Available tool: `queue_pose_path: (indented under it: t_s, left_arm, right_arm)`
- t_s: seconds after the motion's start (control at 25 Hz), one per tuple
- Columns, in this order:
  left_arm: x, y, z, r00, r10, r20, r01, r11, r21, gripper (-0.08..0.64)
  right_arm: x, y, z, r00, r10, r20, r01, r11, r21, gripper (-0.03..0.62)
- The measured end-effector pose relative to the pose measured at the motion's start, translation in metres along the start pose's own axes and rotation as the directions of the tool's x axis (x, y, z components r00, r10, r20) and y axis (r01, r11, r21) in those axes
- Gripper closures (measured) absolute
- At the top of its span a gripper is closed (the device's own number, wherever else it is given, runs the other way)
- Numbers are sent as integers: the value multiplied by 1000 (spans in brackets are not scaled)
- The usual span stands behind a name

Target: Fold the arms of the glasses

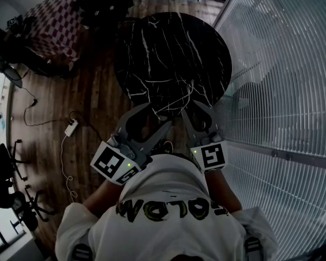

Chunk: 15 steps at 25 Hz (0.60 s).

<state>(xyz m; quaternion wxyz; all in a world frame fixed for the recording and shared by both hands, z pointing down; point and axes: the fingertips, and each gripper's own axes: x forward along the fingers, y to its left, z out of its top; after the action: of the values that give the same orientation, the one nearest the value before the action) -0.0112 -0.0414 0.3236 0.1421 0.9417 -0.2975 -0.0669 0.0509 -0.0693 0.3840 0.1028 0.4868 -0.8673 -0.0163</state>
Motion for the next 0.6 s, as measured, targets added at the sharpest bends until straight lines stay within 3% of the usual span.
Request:
queue_pose_path:
  t_s: [0.6]
  left_arm:
    - [-5,2,1,1000,-1,0,1,1000,-2,342]
  right_arm:
    - [3,35,19,993,110,45,-114,991,75,492]
